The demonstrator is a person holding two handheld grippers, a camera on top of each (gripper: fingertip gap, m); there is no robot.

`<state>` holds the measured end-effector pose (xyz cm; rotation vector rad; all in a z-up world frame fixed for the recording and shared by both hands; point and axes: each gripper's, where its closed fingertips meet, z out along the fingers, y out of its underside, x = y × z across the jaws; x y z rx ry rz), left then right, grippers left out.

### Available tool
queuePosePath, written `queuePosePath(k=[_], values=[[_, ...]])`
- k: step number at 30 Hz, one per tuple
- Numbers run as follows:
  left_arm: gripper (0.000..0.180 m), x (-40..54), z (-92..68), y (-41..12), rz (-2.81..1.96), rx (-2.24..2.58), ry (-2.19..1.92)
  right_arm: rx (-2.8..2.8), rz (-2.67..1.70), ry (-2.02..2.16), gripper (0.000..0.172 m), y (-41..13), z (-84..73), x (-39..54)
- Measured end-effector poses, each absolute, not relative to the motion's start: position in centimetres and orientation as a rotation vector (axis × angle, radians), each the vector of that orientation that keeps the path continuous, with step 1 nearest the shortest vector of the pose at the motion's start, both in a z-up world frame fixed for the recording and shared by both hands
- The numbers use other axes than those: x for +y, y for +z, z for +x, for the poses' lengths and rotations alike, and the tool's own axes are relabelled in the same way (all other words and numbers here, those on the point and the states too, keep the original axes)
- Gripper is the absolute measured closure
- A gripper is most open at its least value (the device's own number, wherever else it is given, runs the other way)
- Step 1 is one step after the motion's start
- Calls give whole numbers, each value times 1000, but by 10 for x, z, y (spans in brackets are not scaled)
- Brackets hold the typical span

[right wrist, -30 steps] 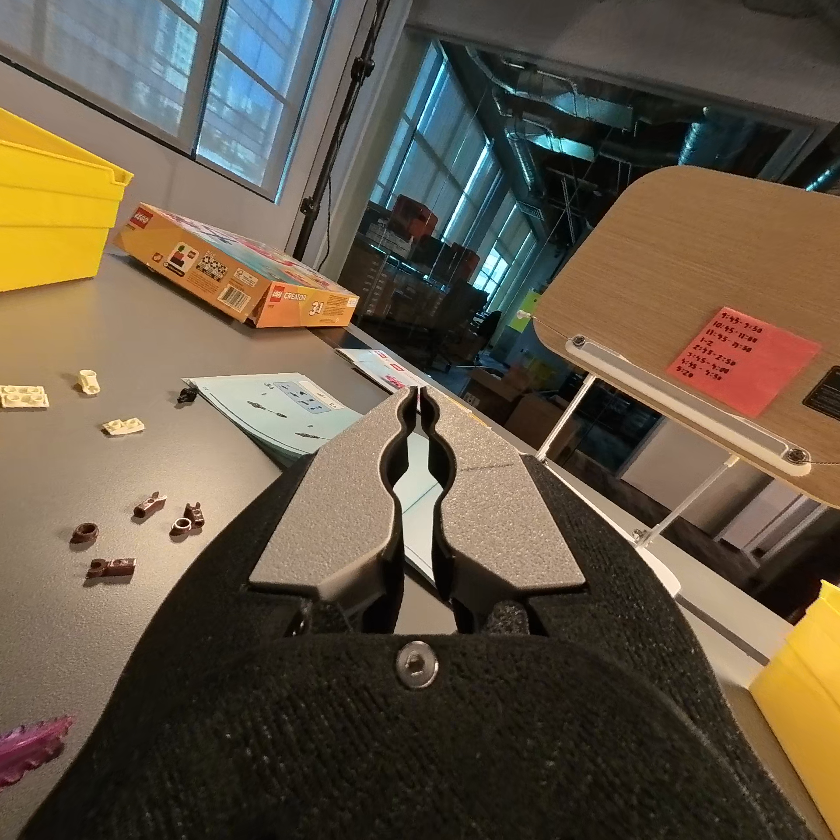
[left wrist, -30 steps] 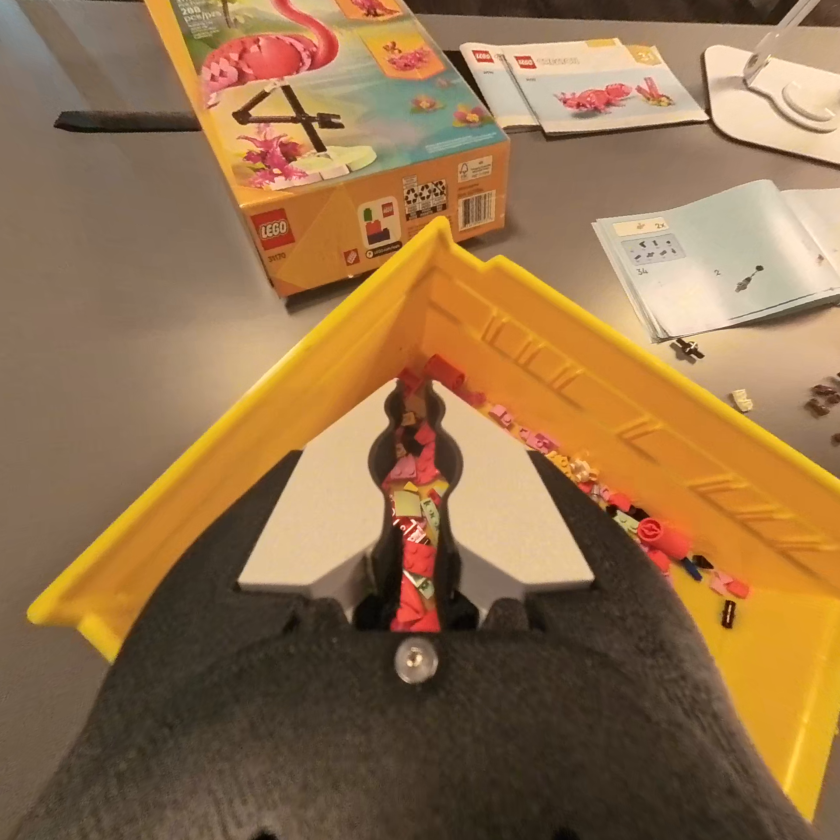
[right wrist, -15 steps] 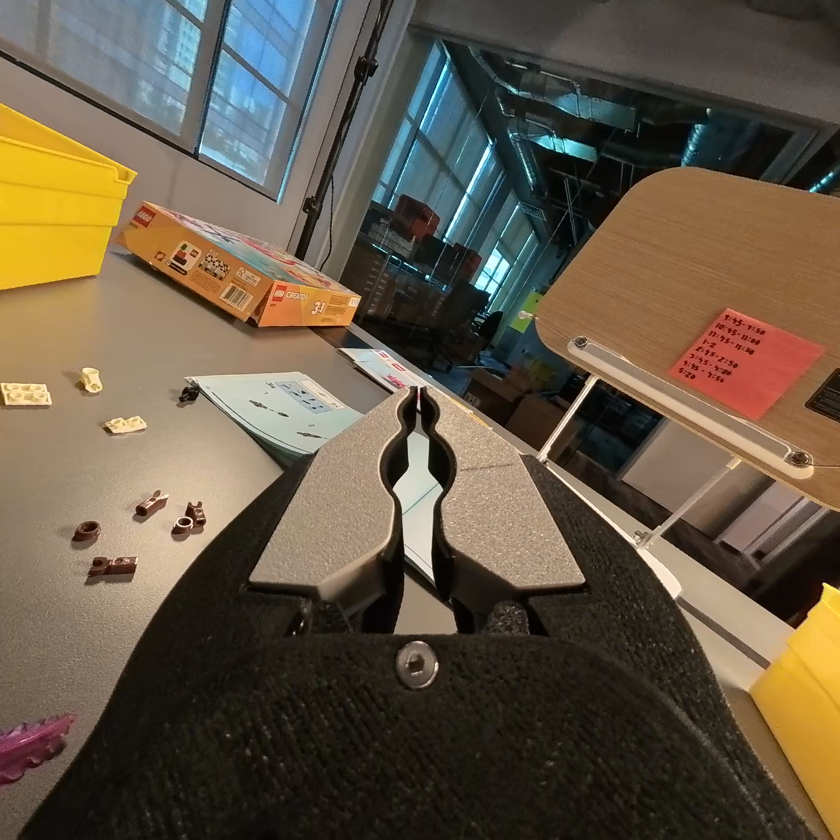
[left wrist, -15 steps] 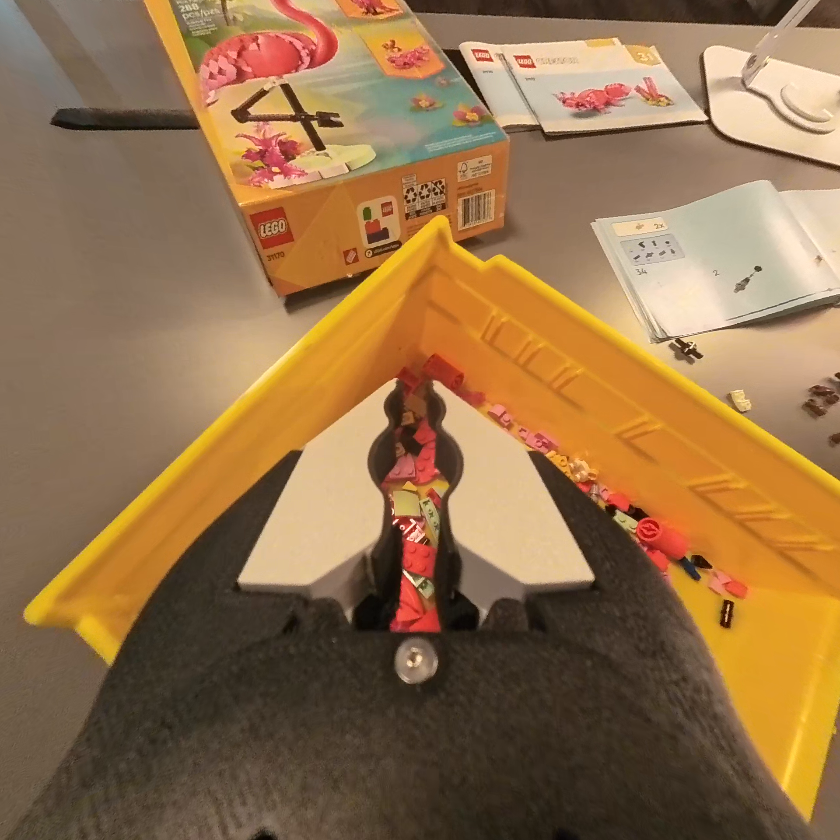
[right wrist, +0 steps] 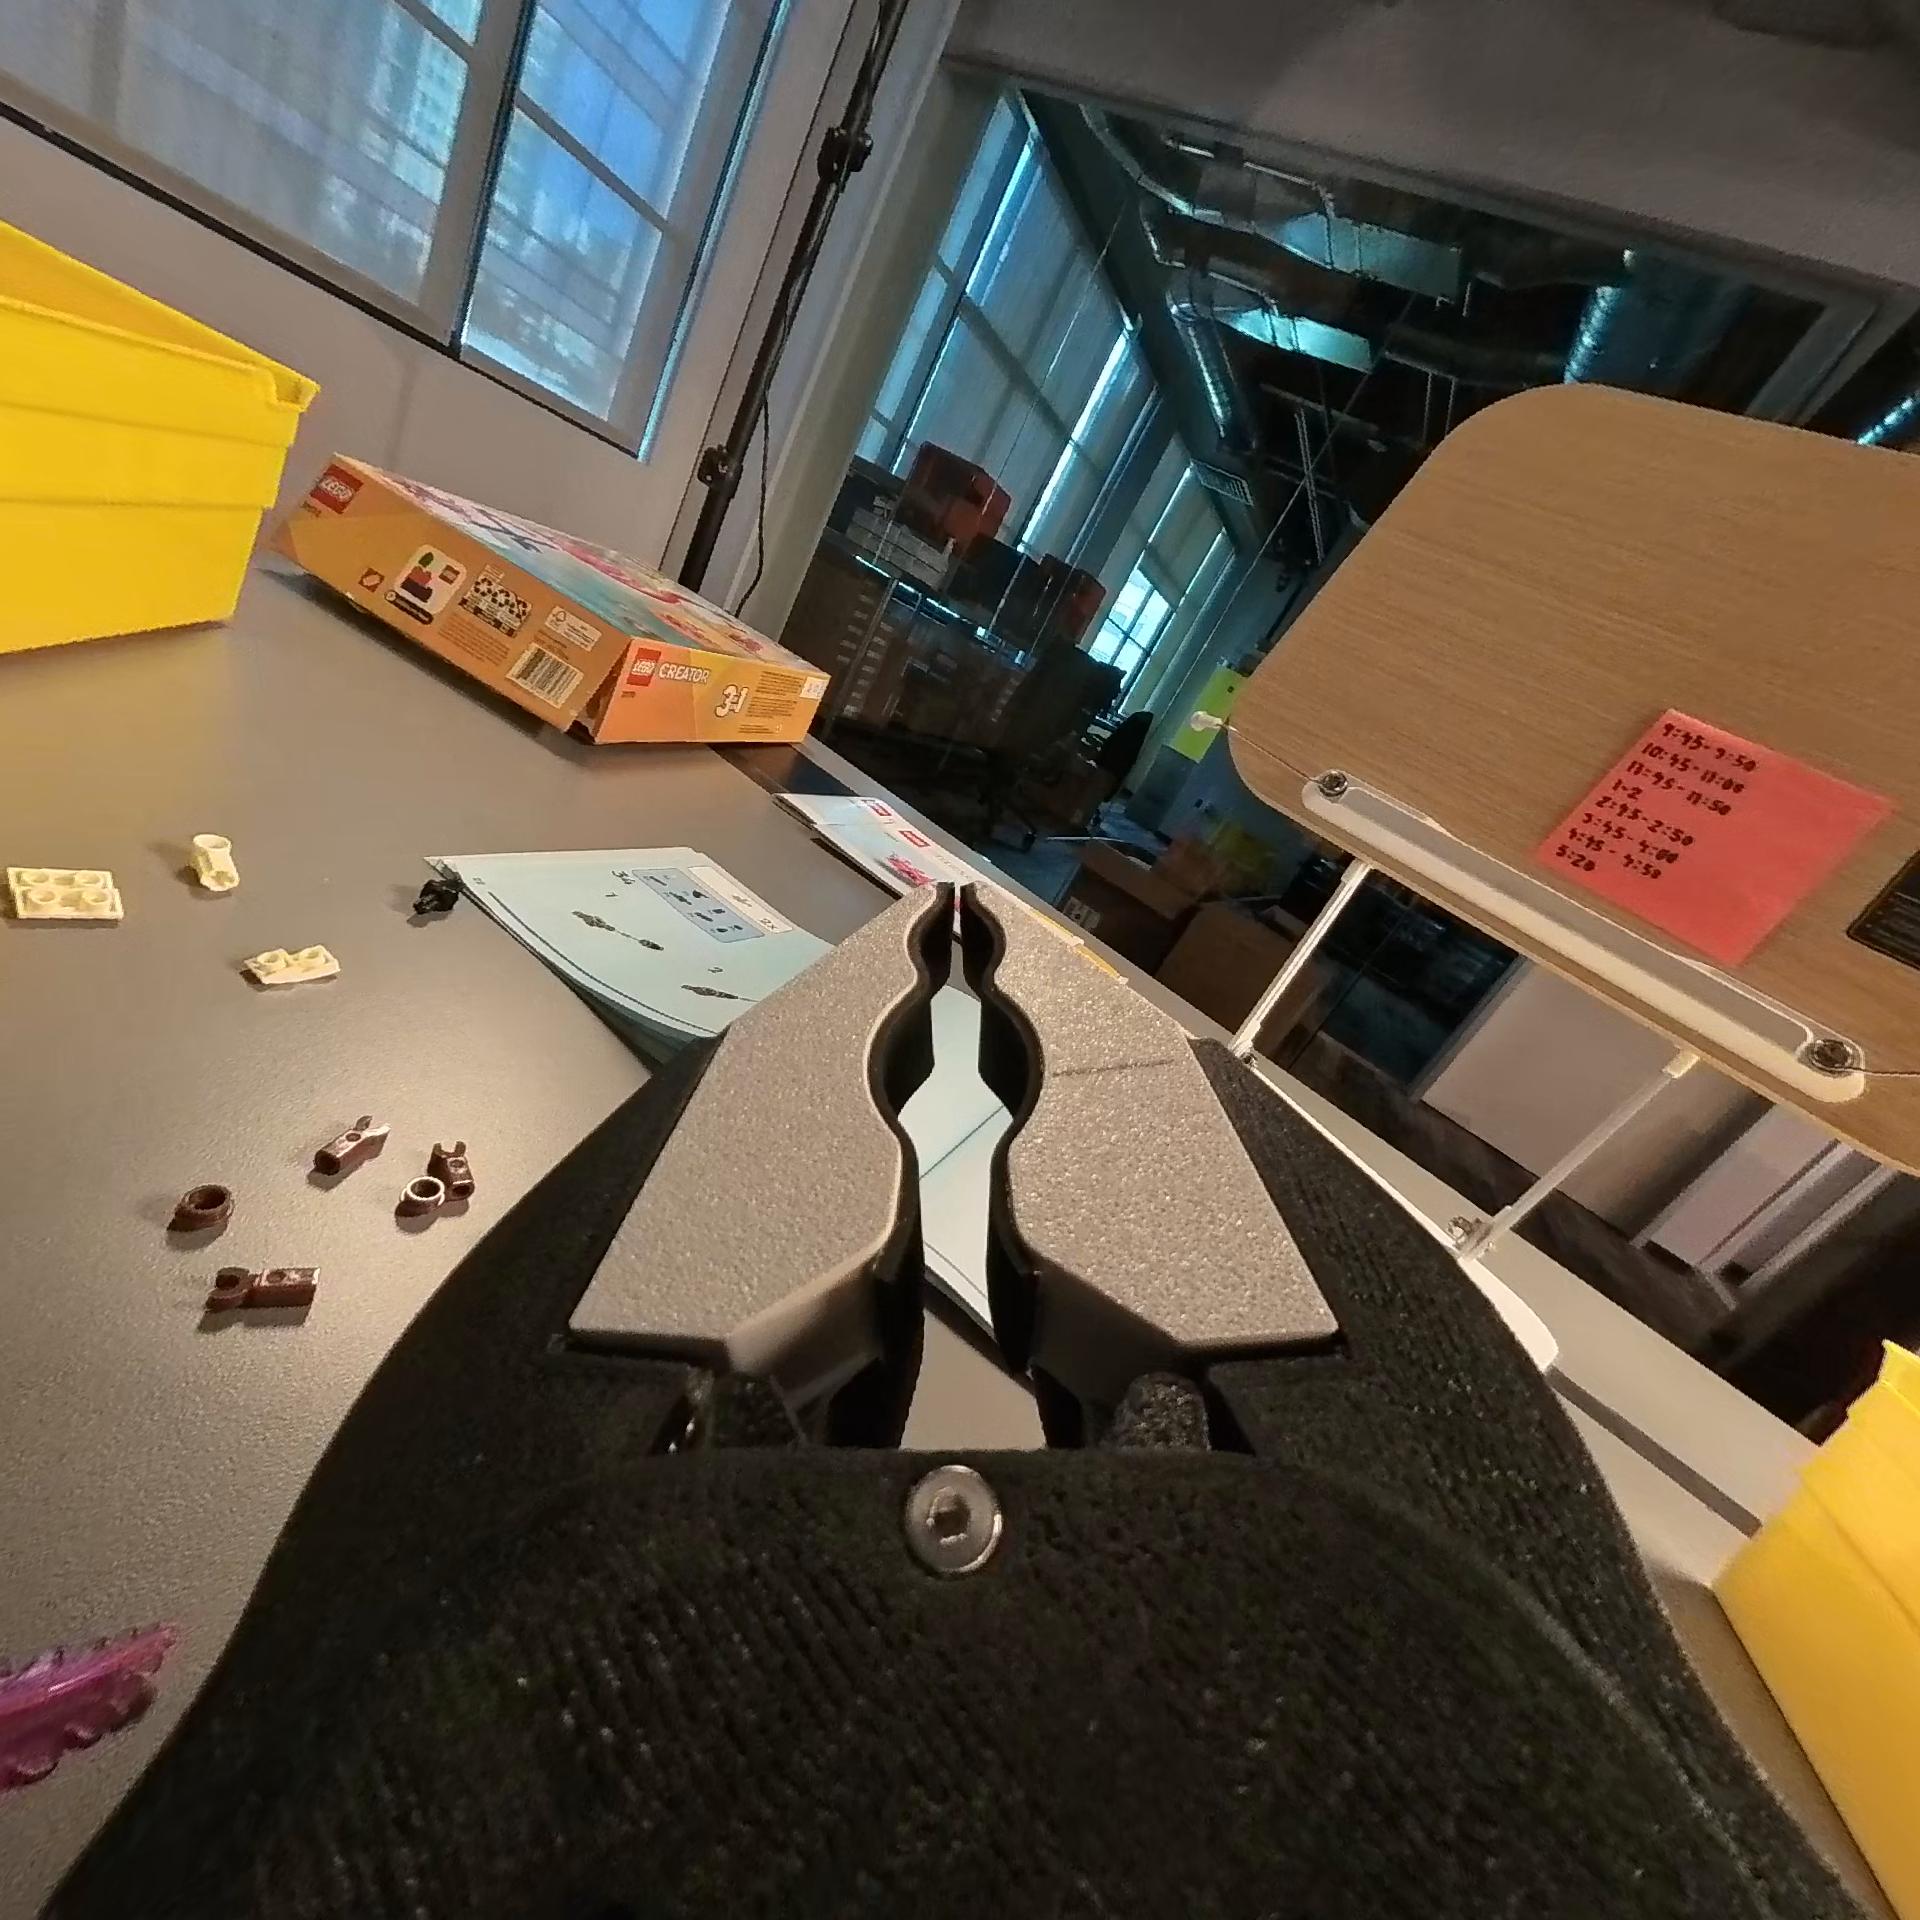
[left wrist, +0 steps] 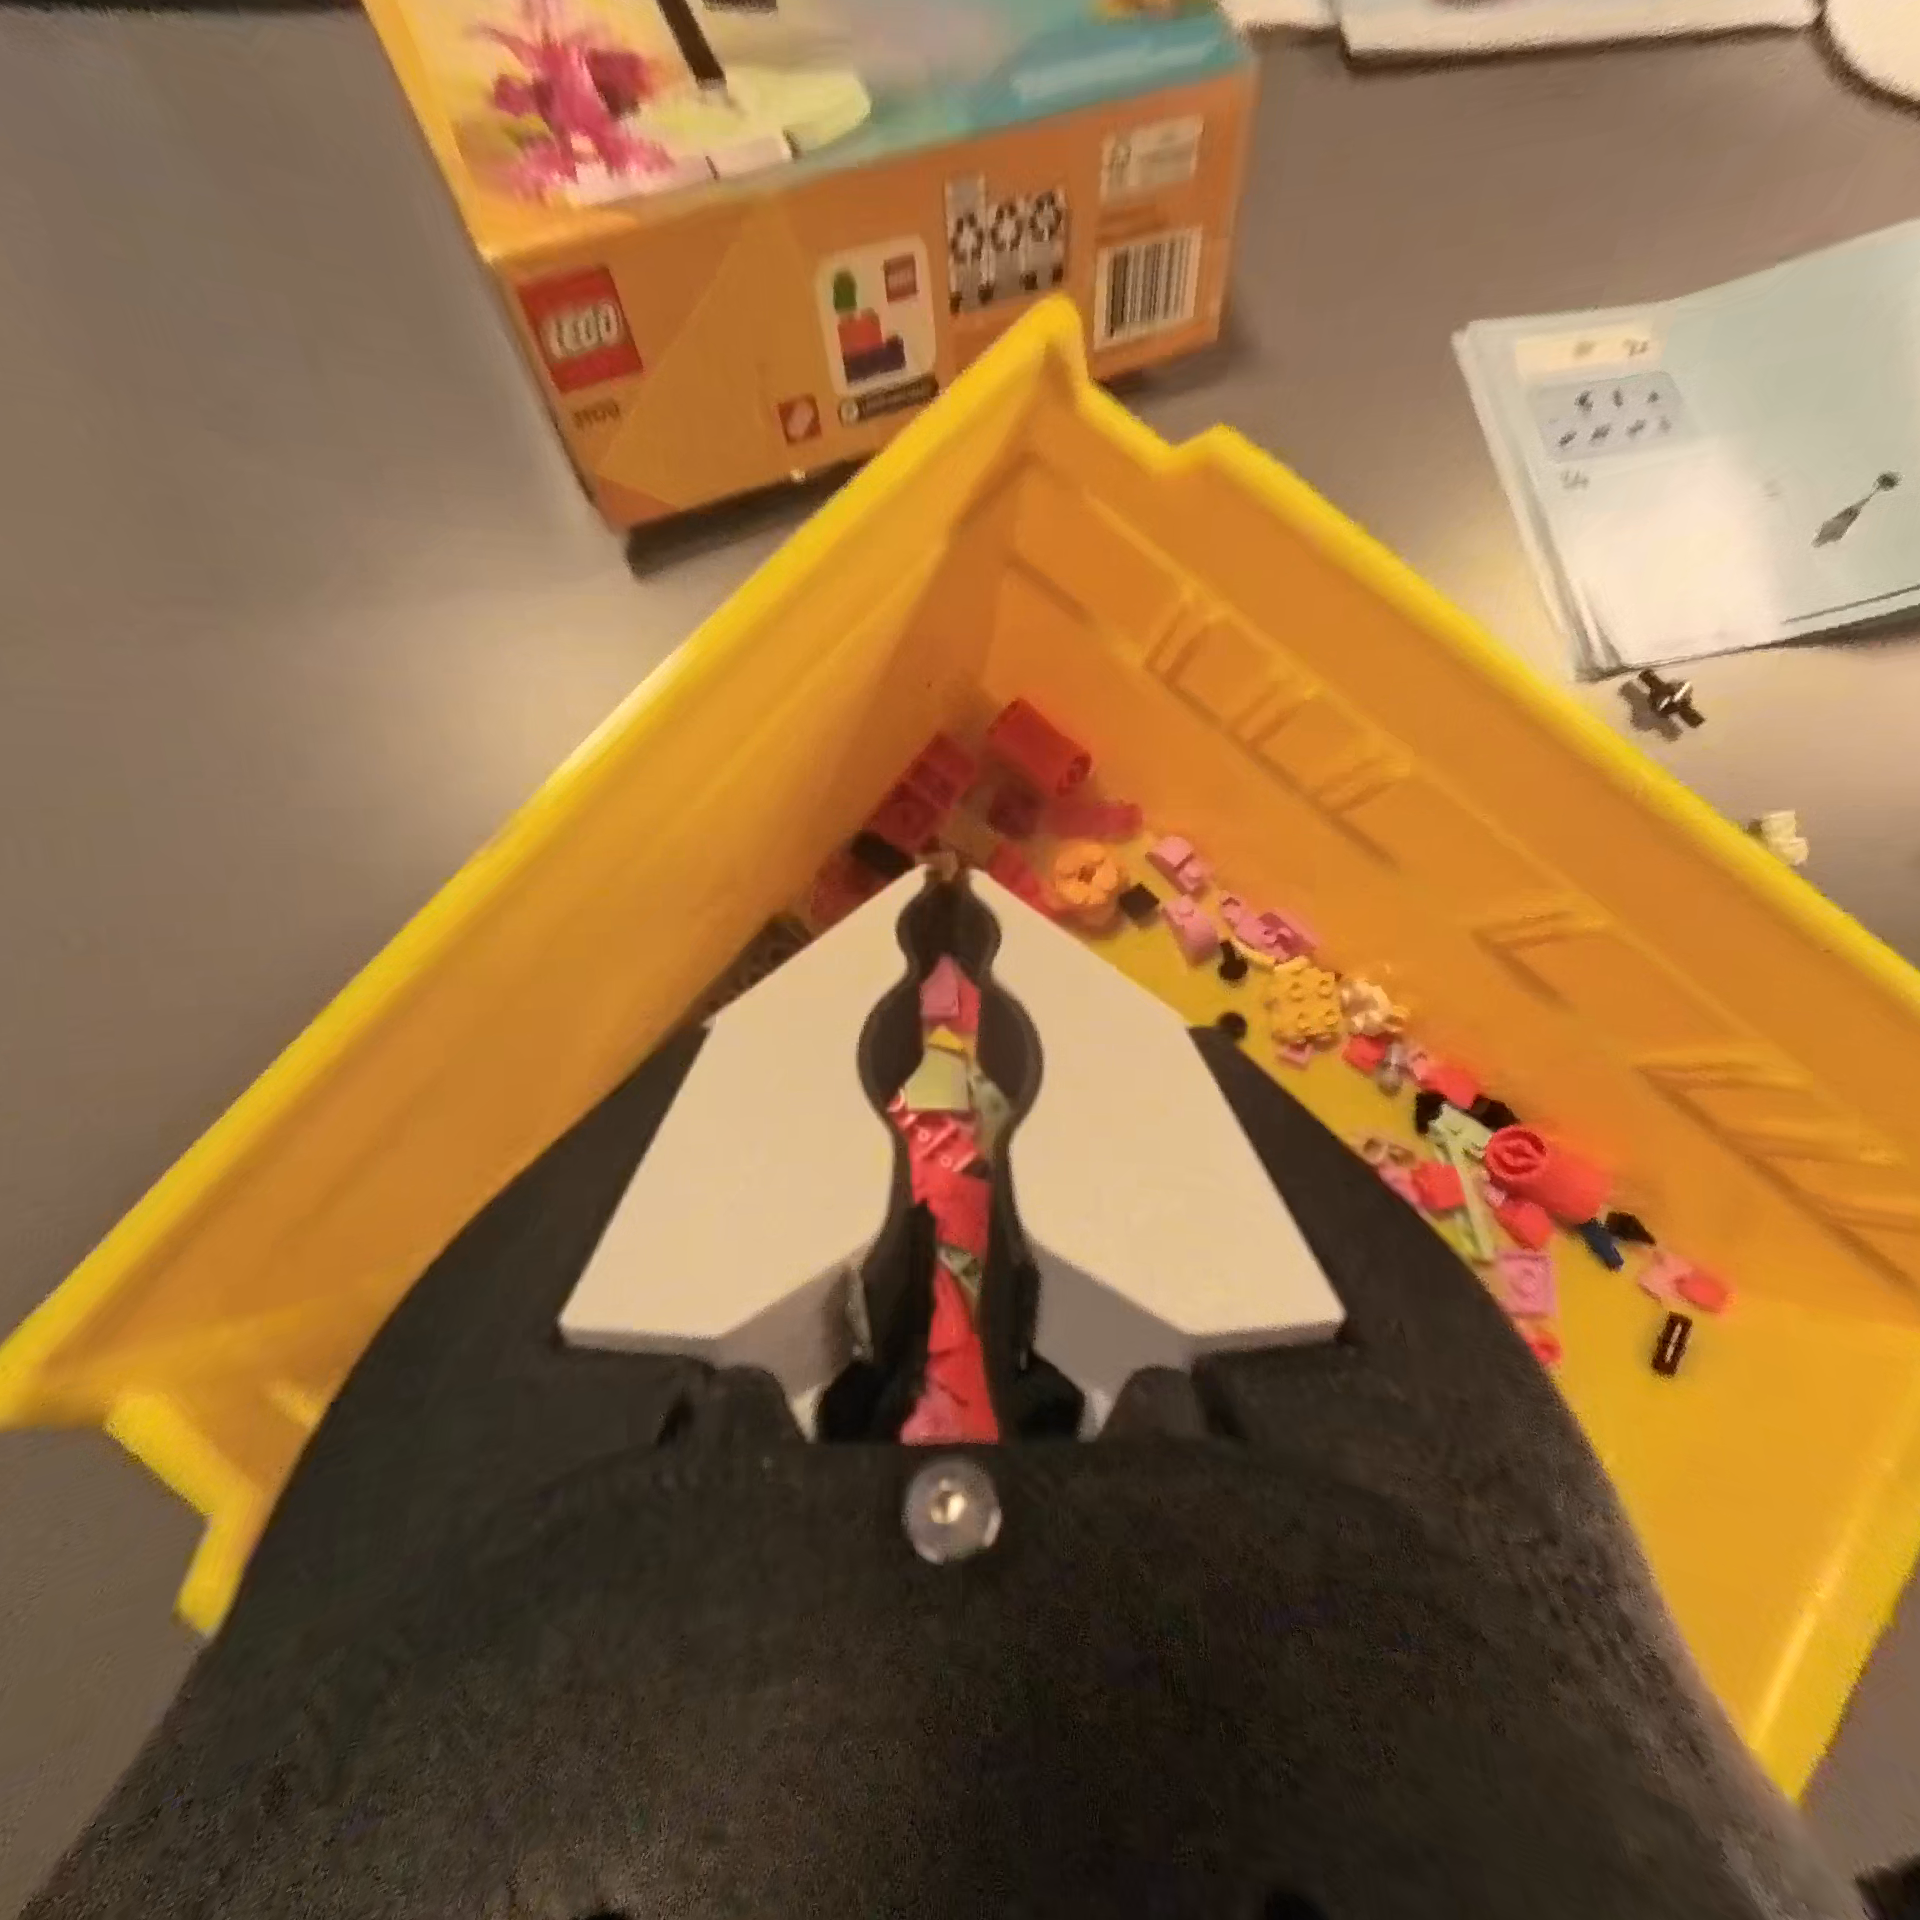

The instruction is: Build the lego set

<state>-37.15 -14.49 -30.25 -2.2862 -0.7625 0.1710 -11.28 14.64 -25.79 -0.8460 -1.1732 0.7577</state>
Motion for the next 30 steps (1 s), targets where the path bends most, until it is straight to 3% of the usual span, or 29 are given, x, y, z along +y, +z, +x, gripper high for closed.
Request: queuePosePath(k=[8,11,30], values=[[180,-177,-377,-341,-2749,-806,225,-1161,-853,774,172,-256,-112,148],[180,-193,-366,-351,-2873,-899,46,-1161,-853,781,172,-256,-111,147],[175,-199,-378,-362,-2925,-939,-32,-1171,-846,784,172,-257,-112,145]])
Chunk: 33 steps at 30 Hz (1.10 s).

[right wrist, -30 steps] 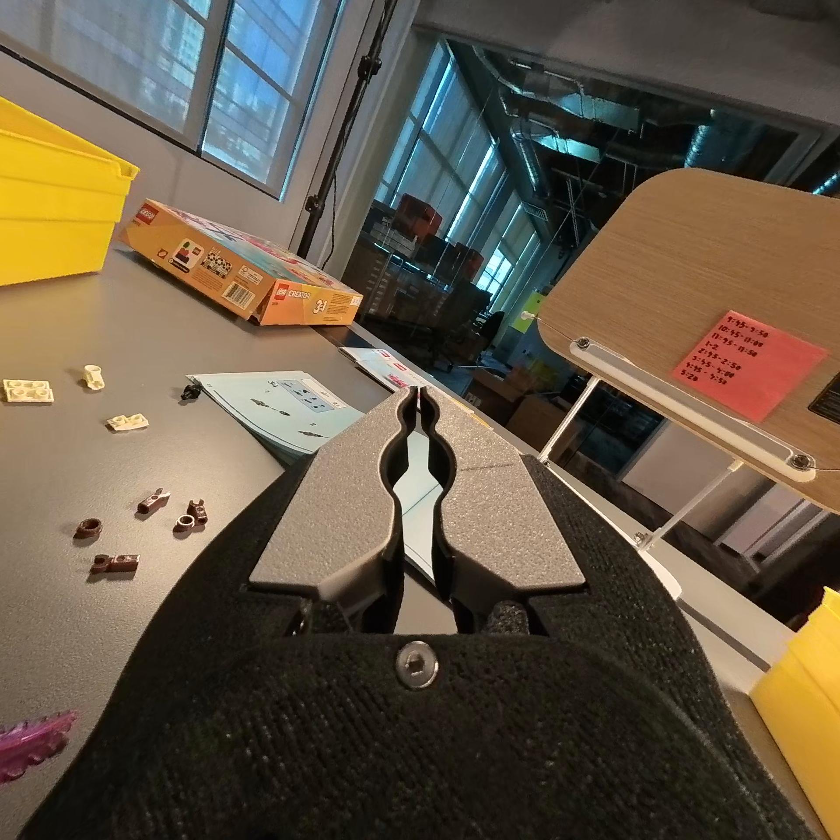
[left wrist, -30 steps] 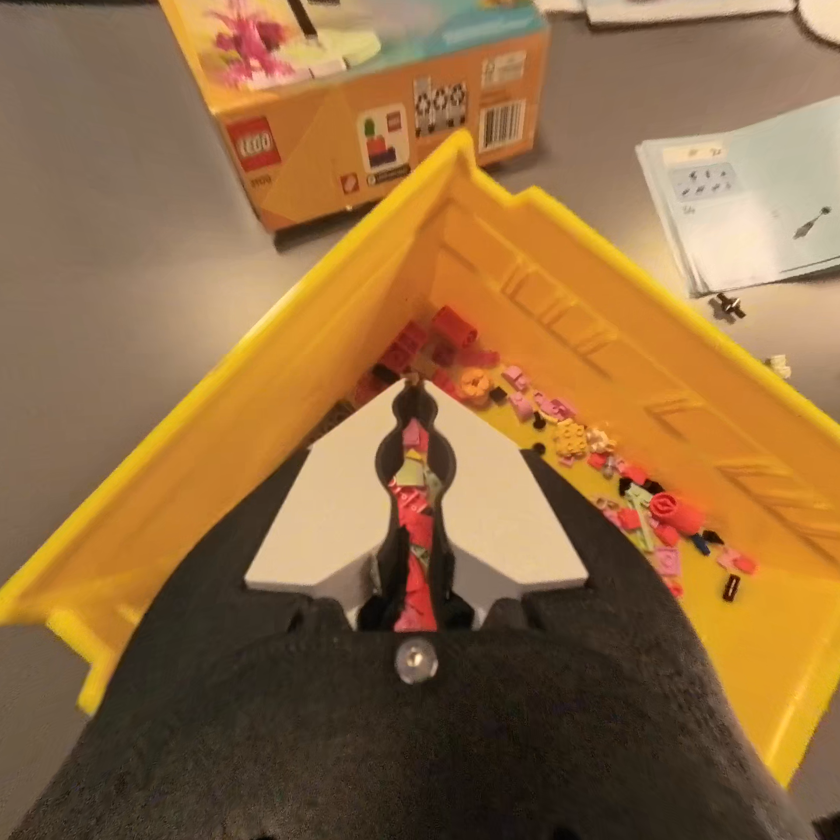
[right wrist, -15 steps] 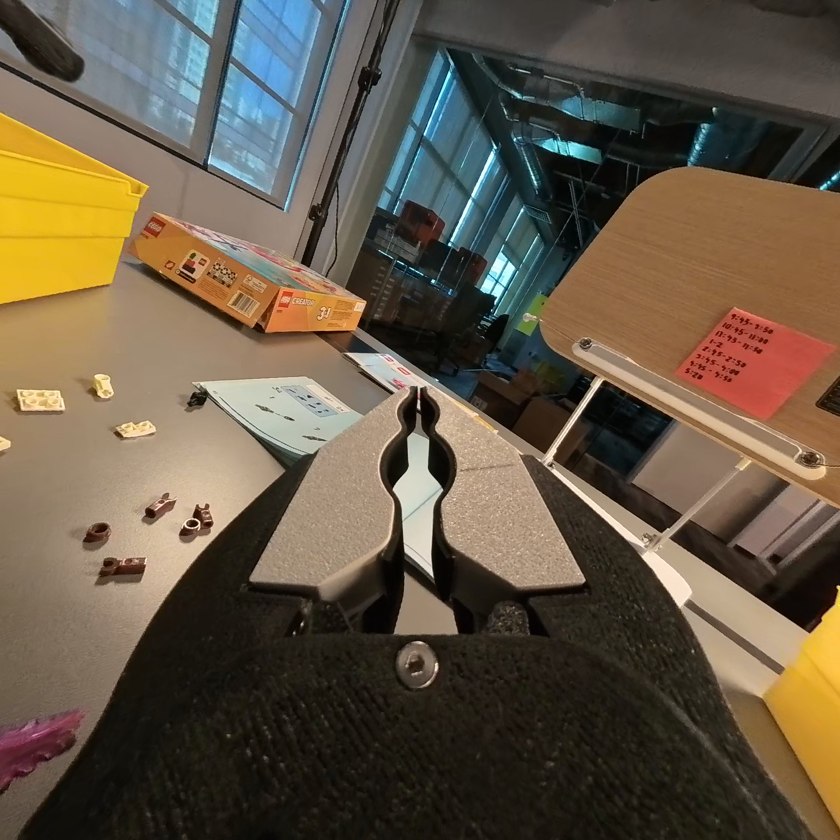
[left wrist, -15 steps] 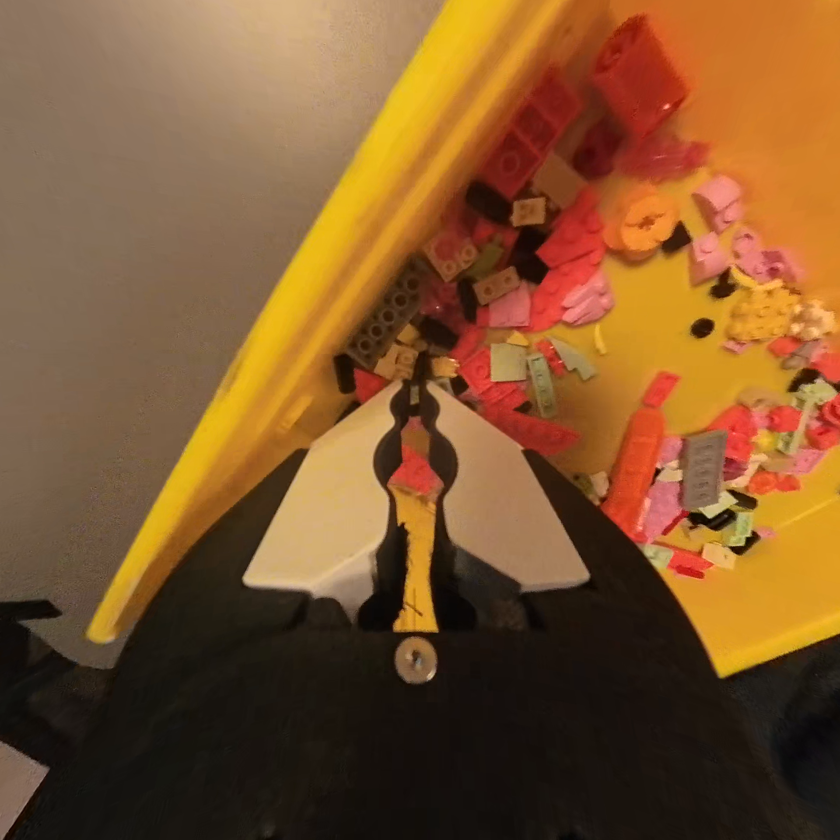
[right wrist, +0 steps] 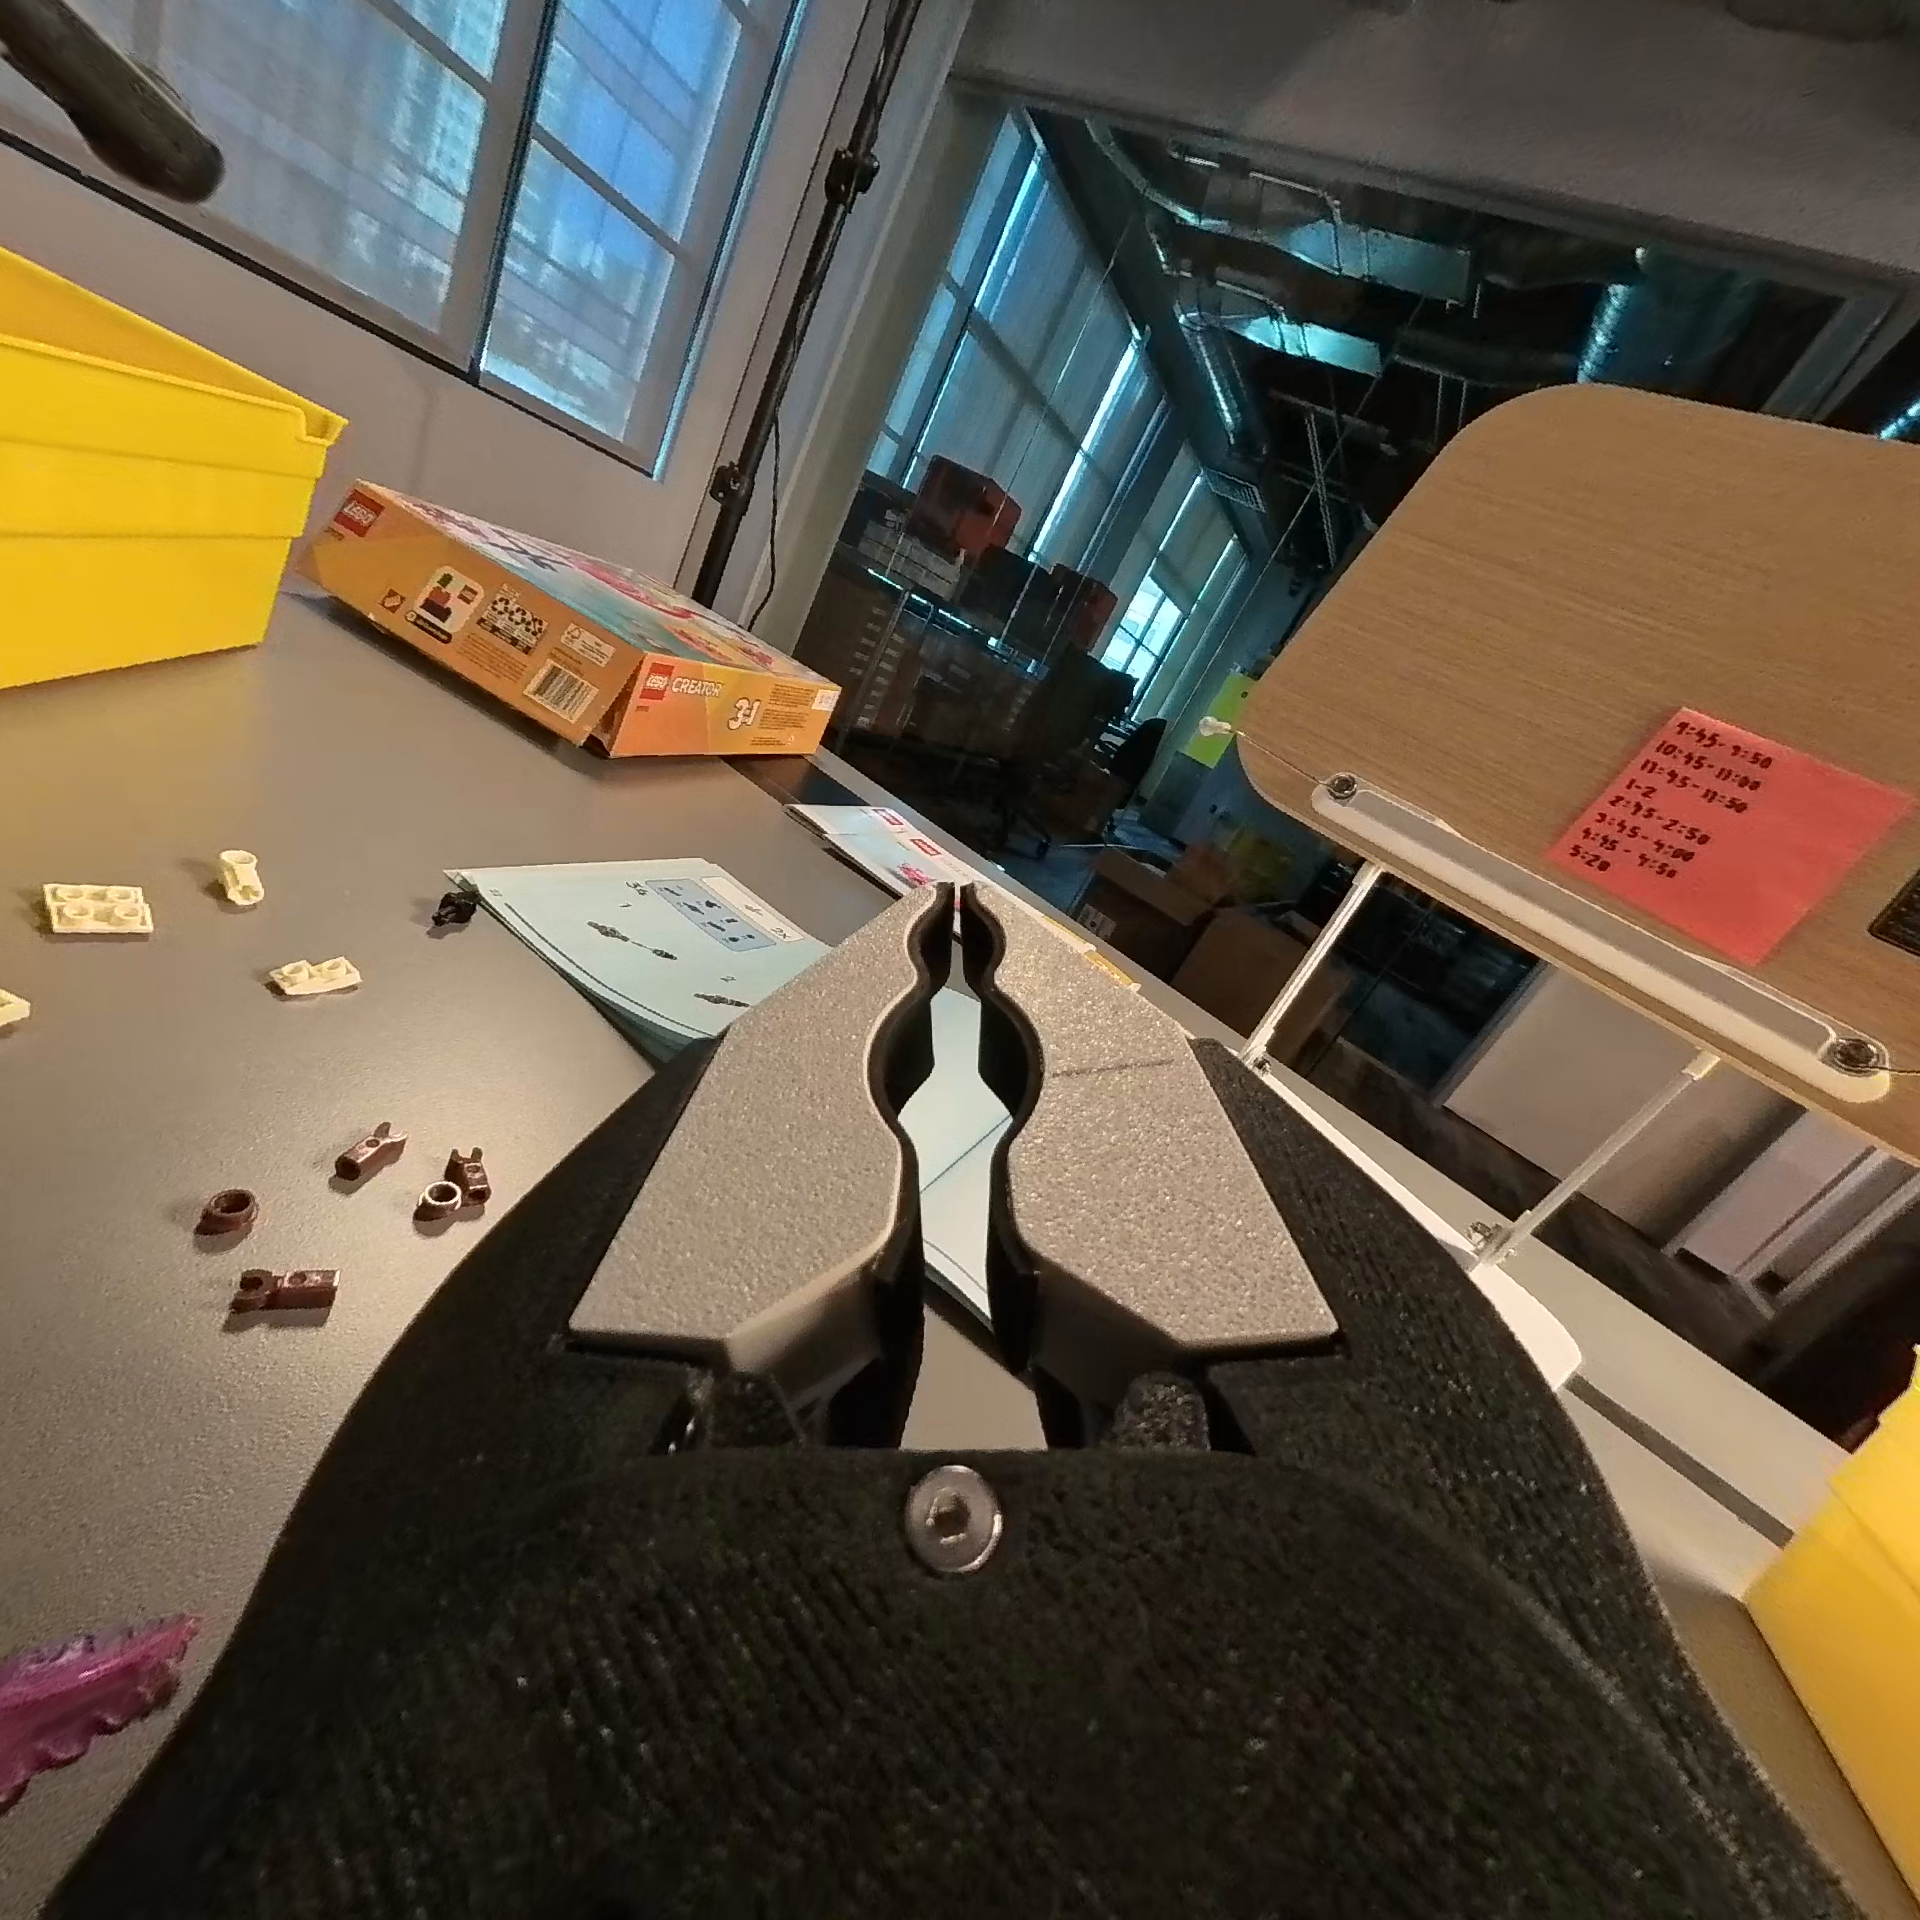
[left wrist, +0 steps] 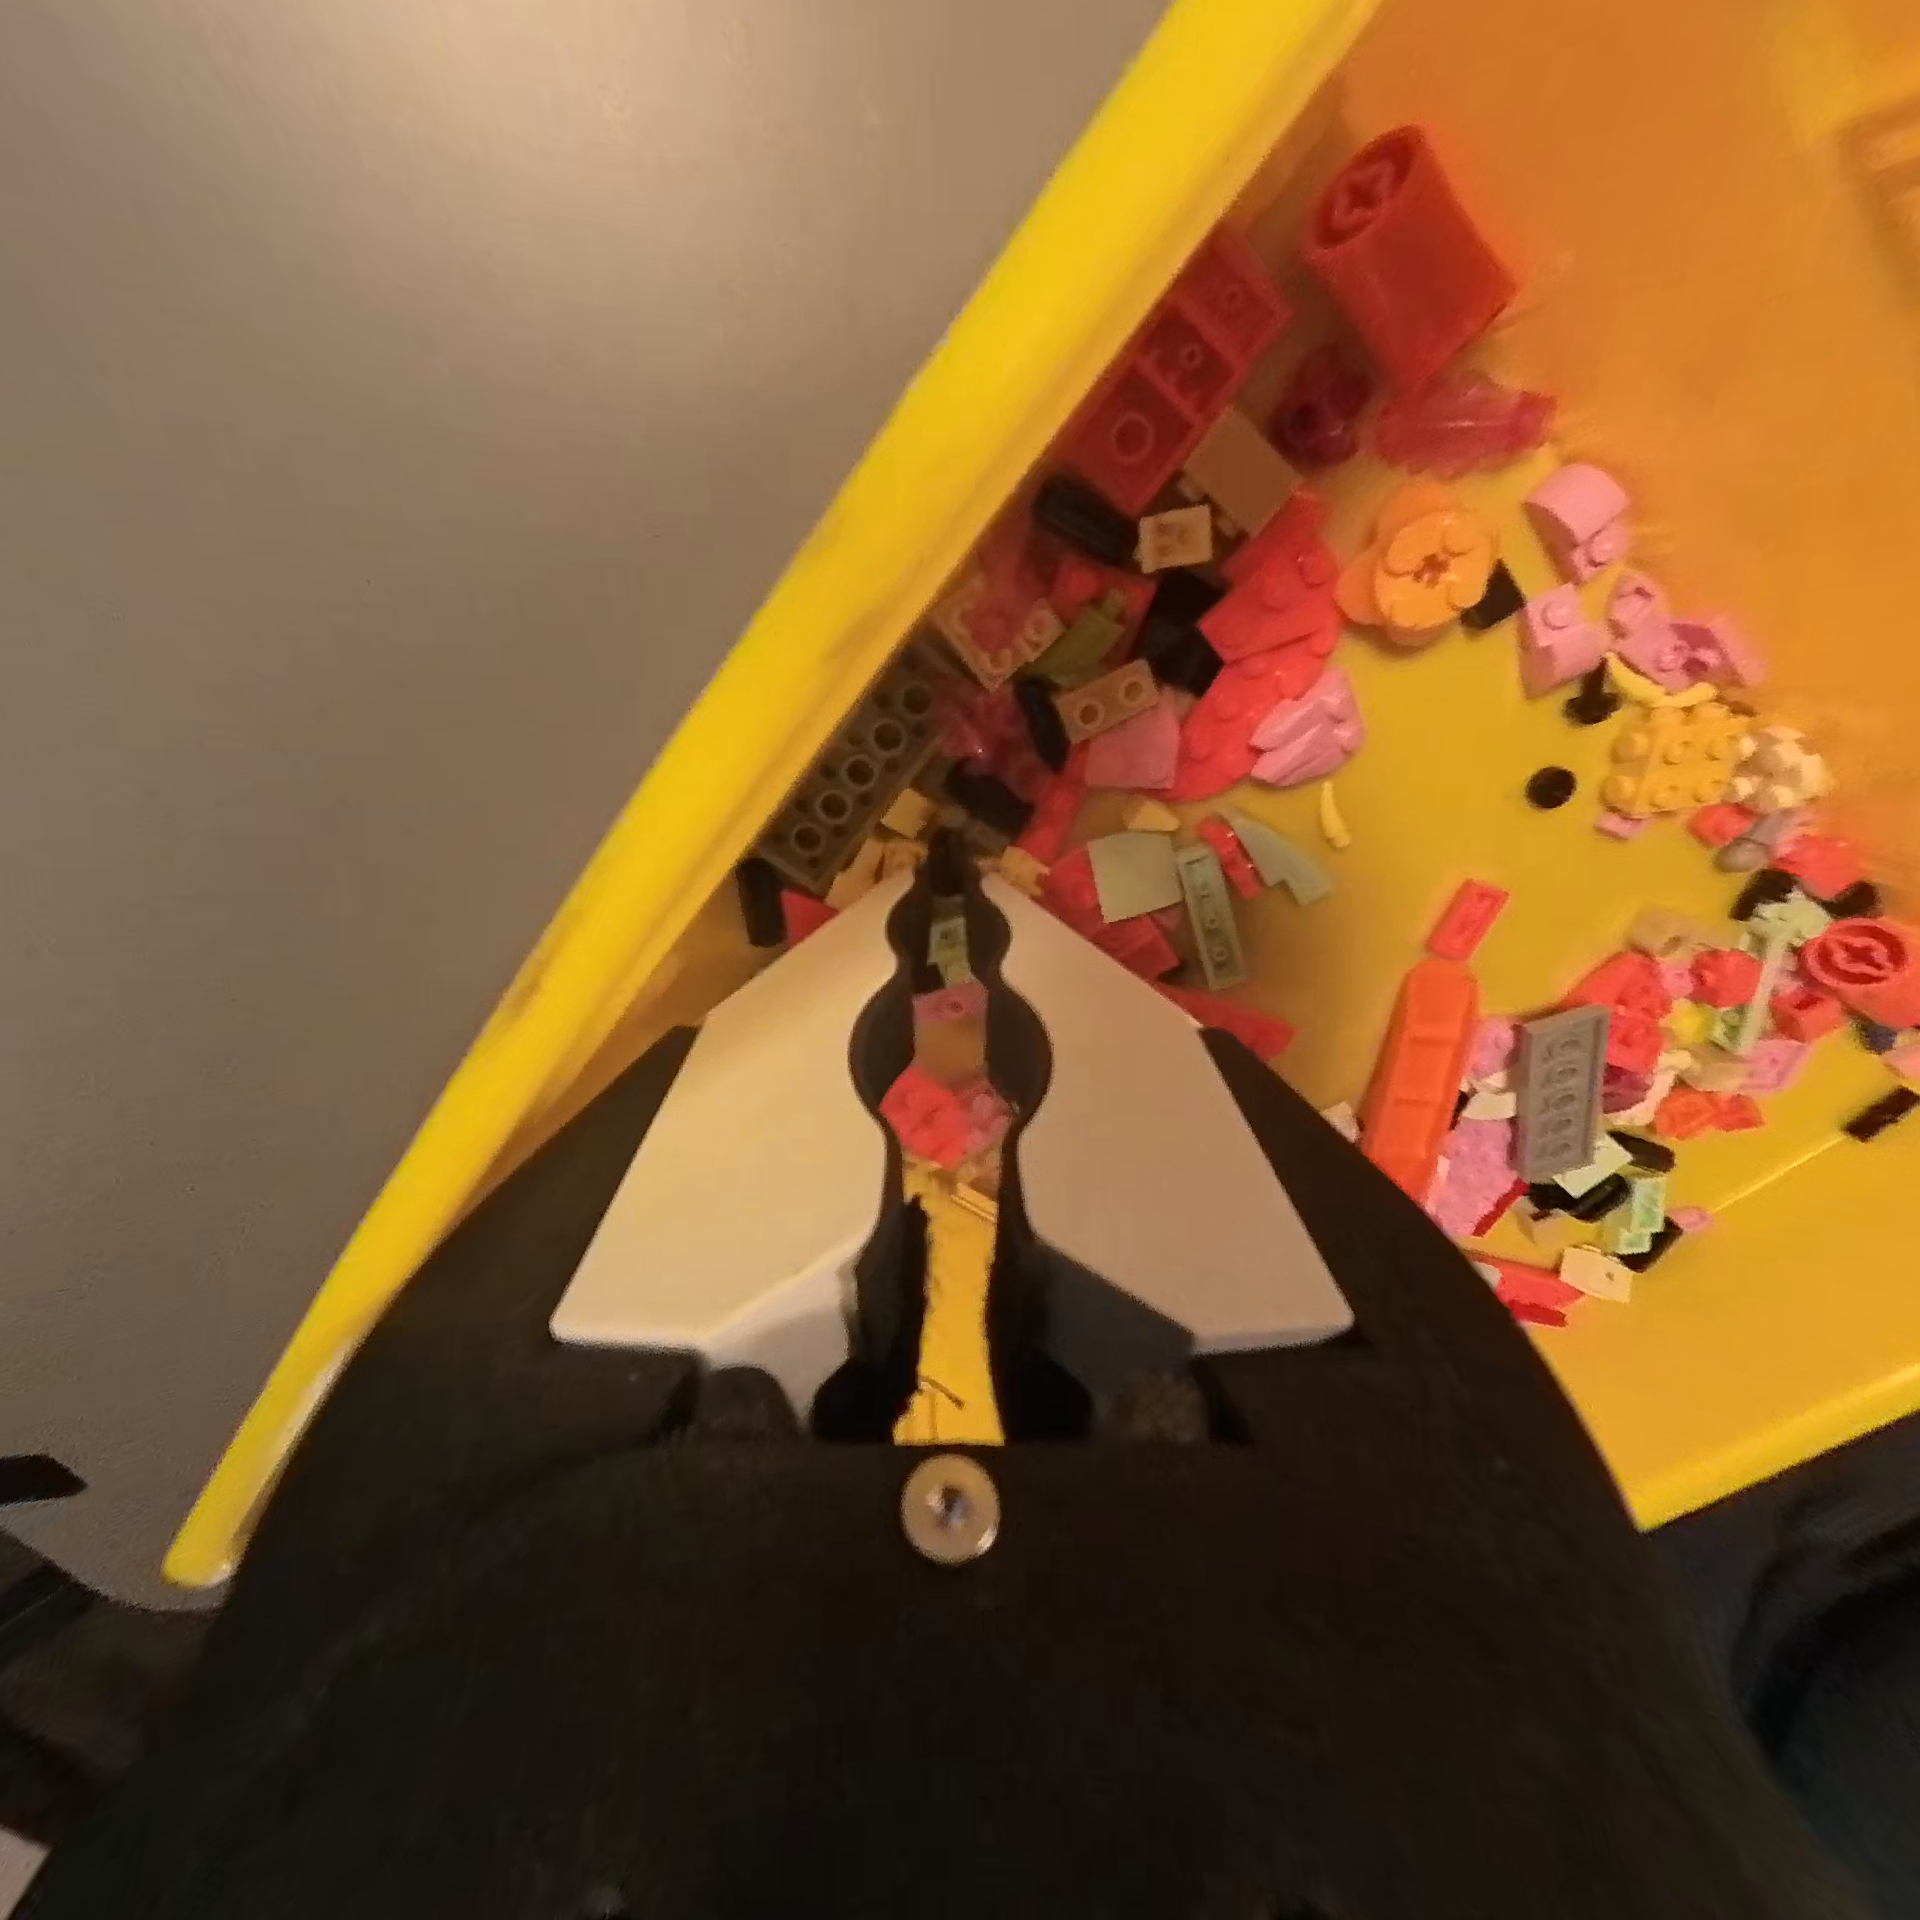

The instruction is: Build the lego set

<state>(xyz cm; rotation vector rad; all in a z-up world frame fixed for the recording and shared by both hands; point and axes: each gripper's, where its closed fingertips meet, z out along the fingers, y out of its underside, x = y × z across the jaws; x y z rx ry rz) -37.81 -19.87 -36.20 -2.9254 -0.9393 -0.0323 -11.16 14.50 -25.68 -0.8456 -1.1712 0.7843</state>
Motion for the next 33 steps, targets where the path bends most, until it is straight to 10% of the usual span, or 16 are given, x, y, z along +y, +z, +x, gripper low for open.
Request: queuePosePath(k=[15,28,33], values=[[175,-196,-382,-359,-2927,-880,65,-1173,-844,788,172,-257,-112,145],[175,-131,-266,-195,-2192,-556,283,-1110,-875,811,172,-252,-105,152],[174,-67,-149,-213,-2043,-389,80,-1067,-904,879,172,-248,-101,157]])
